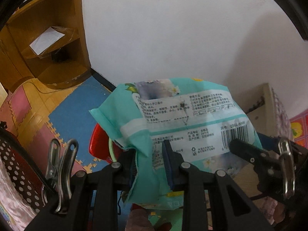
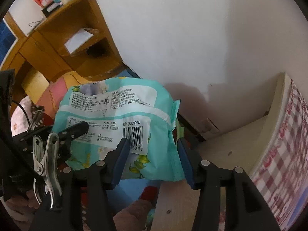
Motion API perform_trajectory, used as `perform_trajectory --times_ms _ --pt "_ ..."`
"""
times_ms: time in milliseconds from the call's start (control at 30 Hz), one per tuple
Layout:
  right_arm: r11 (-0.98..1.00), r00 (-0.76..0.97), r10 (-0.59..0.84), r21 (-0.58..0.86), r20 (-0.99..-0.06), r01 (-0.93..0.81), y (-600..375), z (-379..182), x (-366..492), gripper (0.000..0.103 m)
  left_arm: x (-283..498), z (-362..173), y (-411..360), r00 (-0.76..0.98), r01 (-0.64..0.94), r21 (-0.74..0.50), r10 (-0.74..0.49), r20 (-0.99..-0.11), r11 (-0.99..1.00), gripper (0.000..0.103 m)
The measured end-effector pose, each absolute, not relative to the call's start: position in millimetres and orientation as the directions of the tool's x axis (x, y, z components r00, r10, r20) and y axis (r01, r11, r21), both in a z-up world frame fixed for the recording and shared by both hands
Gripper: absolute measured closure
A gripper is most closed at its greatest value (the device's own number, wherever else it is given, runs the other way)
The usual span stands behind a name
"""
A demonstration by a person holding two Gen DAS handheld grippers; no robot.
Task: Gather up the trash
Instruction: 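Carry the teal wipes package in both tools over the red bucket, then open both tools to drop the teal package into the bucket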
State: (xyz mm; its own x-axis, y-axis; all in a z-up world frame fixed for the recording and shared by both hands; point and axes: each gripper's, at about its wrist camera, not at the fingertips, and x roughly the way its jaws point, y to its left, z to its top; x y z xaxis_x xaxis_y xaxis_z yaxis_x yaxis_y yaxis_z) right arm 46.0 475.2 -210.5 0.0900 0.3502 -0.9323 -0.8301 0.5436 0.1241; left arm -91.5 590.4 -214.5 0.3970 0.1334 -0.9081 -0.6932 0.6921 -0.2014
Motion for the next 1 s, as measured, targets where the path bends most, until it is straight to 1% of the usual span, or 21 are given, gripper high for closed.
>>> perform_trajectory --times_ms 100,167,333,400,467,533,567,833,1000 --pt "0.553 0.086 0.342 0.126 -0.936 -0.824 472.7 -212.2 51.5 0.051 -89.2 -227.1 601.3 0.387 -0.700 -0.199 0.130 -0.913 0.686 0.077" --pt "0.543 0.078 0.346 0.132 -0.935 -0.829 476.6 -212.5 51.6 0.051 -86.9 -235.4 607.7 0.395 -0.697 -0.221 0.107 -0.912 0.683 0.077" --pt "0.557 0.084 0.357 0.140 -0.930 -0.818 476.8 -211.9 53.7 0.051 -75.3 -251.0 616.4 0.376 -0.686 -0.194 0.113 -0.920 0.701 0.077" --pt "0.559 0.076 0.363 0.152 -0.929 -0.815 474.1 -211.5 52.4 0.051 -70.3 -255.6 618.5 0.373 -0.678 -0.200 0.096 -0.923 0.707 0.077" --pt "0.554 0.075 0.373 0.157 -0.925 -0.818 469.1 -208.4 50.3 0.051 -68.1 -256.1 618.7 0.370 -0.673 -0.201 0.088 -0.925 0.712 0.076" --pt "0.549 0.072 0.388 0.167 -0.919 -0.819 466.5 -205.0 47.8 0.051 -66.7 -255.9 618.1 0.374 -0.666 -0.208 0.080 -0.924 0.716 0.068" --pt "0.548 0.072 0.394 0.172 -0.916 -0.819 465.9 -203.1 46.4 0.051 -66.3 -255.7 618.4 0.371 -0.667 -0.206 0.079 -0.925 0.716 0.067" --pt "0.566 0.084 0.430 0.196 -0.899 -0.801 463.8 -188.7 31.0 0.051 -69.7 -245.8 609.7 0.342 -0.673 -0.181 0.085 -0.936 0.717 0.067" --pt "0.578 0.095 0.476 0.230 -0.874 -0.783 452.0 -178.3 16.3 0.051 -79.7 -231.7 605.0 0.343 -0.685 -0.174 0.103 -0.934 0.707 0.067"
